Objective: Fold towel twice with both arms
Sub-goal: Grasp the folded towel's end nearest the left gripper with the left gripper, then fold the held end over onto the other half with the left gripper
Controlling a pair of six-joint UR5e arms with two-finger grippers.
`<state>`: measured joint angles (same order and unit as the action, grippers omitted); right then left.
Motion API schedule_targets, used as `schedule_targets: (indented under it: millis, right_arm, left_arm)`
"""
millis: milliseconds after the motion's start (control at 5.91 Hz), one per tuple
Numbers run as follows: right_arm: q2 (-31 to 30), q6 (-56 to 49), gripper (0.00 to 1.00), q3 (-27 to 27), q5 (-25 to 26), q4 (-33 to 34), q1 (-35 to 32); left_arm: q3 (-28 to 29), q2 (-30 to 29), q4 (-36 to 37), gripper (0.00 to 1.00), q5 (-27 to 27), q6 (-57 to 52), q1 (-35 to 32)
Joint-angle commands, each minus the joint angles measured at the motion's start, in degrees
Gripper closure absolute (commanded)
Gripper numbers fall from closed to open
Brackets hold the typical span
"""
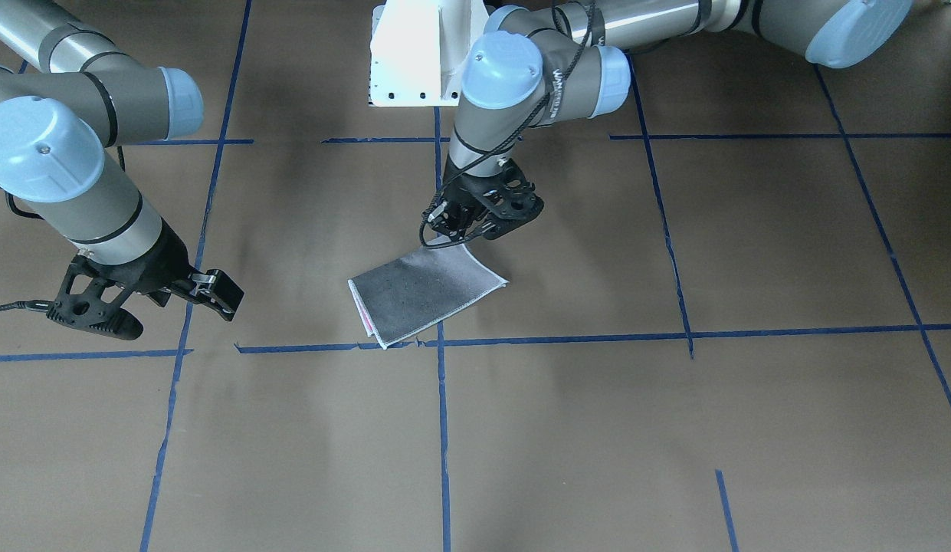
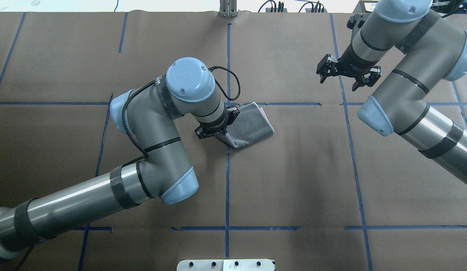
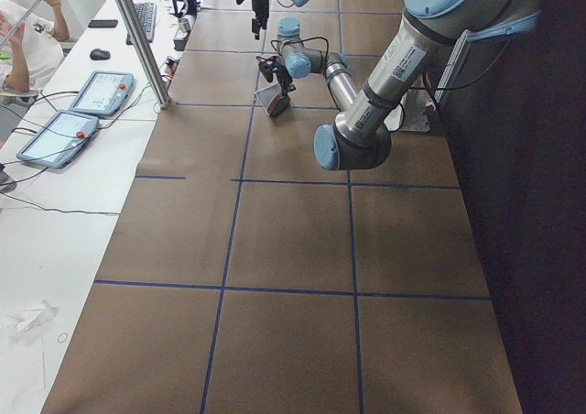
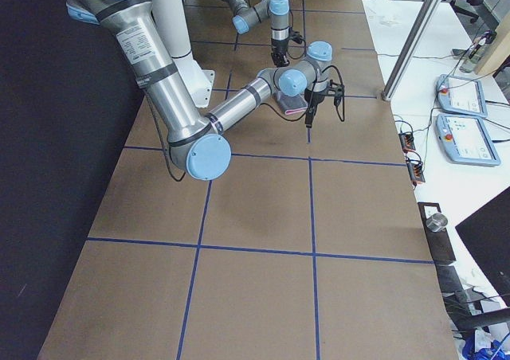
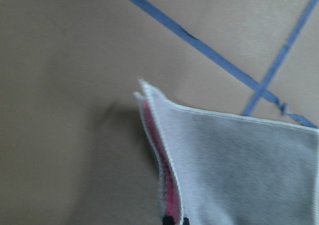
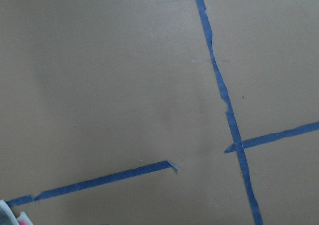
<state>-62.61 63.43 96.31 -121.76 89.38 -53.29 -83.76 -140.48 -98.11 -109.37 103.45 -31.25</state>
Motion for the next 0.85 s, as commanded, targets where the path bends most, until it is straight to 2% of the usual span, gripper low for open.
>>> schedule_targets:
  millis: [0,508,677]
  right_arm:
    - [-6.08,-4.60,0.00,4.21,-0.85,-0.43,-0.67]
    - [-10.95,-10.42,0.00,5.47,-0.85,-0.52,-2.87]
    - [-11.39,-10.43,0.00,5.47,-0.59,-0.52,-2.79]
  left_arm:
    - [14.52,-11.34,-2.59,0.99,0.21,-0.09,0.05]
    - [30.81,-19.37,-13.74,0.99,1.53,0.17,0.05]
    - [31.64,-19.48,-14.47,0.97,1.62,0.09,0.75]
